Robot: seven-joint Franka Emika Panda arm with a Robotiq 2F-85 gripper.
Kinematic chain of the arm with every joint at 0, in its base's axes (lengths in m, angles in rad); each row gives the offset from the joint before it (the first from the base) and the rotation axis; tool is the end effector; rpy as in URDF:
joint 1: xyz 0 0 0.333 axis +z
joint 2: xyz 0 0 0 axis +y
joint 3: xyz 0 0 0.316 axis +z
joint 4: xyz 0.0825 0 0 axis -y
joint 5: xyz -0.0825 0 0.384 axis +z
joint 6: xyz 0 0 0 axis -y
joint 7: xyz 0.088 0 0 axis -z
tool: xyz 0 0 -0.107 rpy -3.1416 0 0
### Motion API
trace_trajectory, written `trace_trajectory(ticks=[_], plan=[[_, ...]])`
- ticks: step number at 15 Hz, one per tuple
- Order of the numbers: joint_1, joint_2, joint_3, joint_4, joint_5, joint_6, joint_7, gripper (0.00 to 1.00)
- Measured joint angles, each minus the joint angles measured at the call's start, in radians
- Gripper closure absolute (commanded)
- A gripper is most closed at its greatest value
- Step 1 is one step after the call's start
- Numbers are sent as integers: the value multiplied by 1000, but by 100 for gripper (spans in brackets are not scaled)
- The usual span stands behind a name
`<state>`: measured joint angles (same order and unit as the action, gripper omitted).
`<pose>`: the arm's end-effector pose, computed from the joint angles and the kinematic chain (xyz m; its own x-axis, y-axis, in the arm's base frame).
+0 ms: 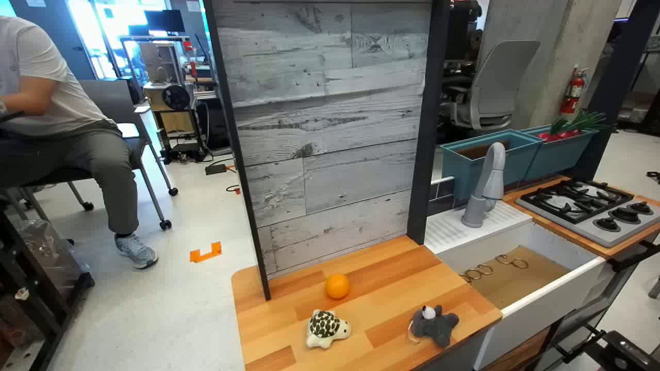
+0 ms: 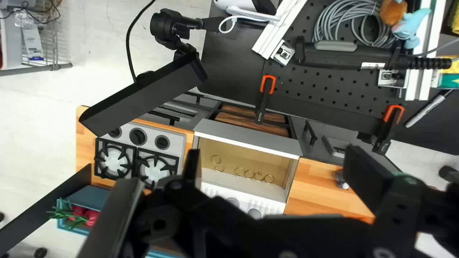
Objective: Move the teddy forward
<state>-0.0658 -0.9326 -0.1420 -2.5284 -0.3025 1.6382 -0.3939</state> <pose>0.2635 -0.0964 0.5556 0.9677 0.2493 -0.0382 0.2519 -0.9495 0.1870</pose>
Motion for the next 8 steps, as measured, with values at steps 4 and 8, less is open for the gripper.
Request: trace_trajectory(ticks=[4, 8], plan=[[0, 0, 0, 3, 0, 0, 0, 0], [0, 0, 0, 3, 0, 0, 0, 0]])
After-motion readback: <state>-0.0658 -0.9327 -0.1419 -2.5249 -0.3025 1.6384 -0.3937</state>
